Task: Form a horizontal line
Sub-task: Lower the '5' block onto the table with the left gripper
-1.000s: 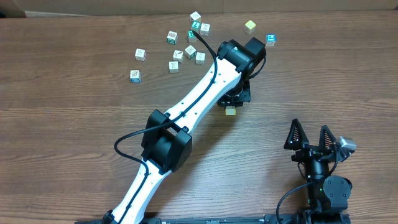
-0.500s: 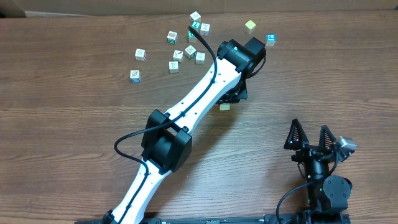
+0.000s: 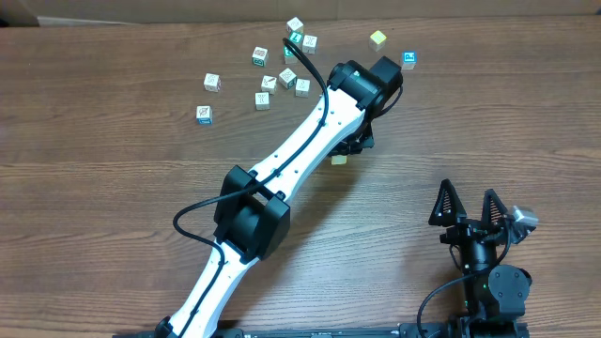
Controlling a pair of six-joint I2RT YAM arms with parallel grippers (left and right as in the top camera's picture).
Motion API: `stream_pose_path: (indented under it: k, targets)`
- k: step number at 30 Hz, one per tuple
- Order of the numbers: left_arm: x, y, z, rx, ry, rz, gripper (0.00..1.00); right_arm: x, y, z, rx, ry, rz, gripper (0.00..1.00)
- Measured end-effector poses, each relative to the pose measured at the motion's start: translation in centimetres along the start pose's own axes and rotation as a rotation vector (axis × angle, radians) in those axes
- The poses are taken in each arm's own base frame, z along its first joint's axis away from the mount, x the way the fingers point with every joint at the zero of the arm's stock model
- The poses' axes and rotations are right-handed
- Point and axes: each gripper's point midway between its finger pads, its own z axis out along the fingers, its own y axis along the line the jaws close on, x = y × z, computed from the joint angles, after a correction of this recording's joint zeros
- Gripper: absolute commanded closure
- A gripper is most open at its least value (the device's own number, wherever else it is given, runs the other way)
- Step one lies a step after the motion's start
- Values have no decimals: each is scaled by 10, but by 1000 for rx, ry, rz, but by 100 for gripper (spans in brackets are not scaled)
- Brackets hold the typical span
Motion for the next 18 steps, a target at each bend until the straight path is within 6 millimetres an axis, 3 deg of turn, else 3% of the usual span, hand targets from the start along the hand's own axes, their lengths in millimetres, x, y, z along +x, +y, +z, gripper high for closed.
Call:
stream_pose_path:
  k: [8, 18]
  targets:
    - [-3, -10, -1, 26, -27, 6, 96, 0, 0, 0, 0, 0, -1, 0]
    - [-8, -6, 0, 21, -34, 66, 94, 0, 0, 0, 0, -1, 0, 0]
